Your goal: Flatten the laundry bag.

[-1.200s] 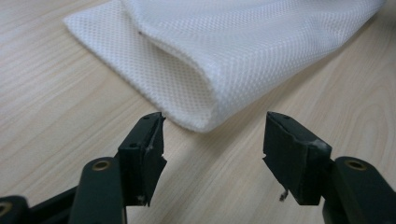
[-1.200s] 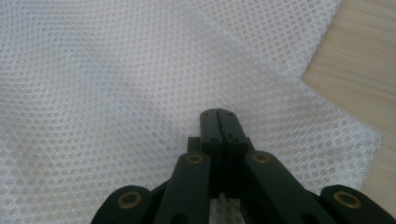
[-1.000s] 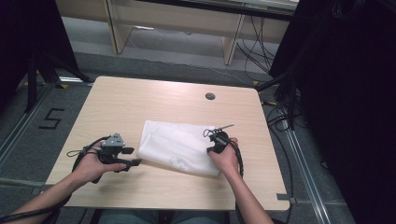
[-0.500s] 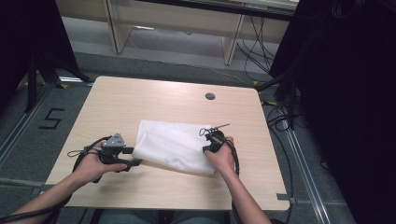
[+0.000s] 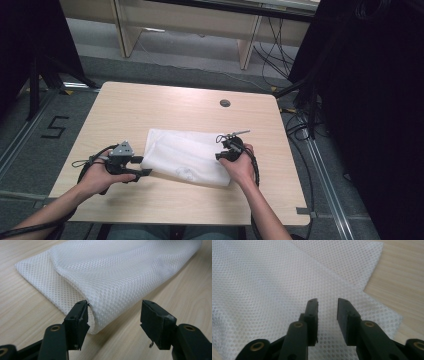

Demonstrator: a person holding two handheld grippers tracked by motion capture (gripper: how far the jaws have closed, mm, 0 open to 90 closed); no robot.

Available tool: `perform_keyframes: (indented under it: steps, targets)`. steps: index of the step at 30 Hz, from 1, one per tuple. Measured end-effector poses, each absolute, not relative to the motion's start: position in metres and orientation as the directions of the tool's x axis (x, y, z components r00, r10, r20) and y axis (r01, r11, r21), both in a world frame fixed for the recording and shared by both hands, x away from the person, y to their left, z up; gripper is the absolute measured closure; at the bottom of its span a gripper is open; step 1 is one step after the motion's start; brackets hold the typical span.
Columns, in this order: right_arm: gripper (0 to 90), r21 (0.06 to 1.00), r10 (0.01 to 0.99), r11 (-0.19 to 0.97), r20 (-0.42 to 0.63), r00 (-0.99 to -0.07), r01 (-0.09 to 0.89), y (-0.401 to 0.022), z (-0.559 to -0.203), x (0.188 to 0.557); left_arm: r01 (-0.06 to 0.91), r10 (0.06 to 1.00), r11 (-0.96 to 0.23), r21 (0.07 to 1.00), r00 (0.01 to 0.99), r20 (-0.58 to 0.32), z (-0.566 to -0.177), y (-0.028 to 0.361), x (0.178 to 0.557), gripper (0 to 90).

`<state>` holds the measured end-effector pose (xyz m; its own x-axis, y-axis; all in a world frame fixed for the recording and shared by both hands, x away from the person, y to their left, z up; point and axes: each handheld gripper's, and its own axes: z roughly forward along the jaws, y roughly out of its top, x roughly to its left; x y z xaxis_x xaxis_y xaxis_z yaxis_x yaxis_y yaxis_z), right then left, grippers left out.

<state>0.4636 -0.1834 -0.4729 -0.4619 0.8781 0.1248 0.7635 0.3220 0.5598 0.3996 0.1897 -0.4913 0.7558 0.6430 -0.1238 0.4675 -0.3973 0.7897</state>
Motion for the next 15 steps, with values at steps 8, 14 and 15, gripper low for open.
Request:
perform_keyframes:
  steps: [8,14,15]
  targets:
    - [62.9,0.596,0.883,0.282,0.146,-0.447,0.752,-0.212,-0.461,0.454,0.443,0.631,-0.403,0.801,0.768,-0.107,-0.485,0.187,0.404,39.0]
    - [61.1,0.612,0.884,0.236,0.188,-0.428,0.755,-0.236,-0.459,0.443,0.456,0.632,-0.408,0.791,0.766,-0.115,-0.486,0.187,0.406,39.2]
    - [60.8,0.605,0.893,0.225,0.186,-0.411,0.764,-0.238,-0.459,0.441,0.454,0.632,-0.408,0.792,0.767,-0.114,-0.487,0.186,0.406,39.3]
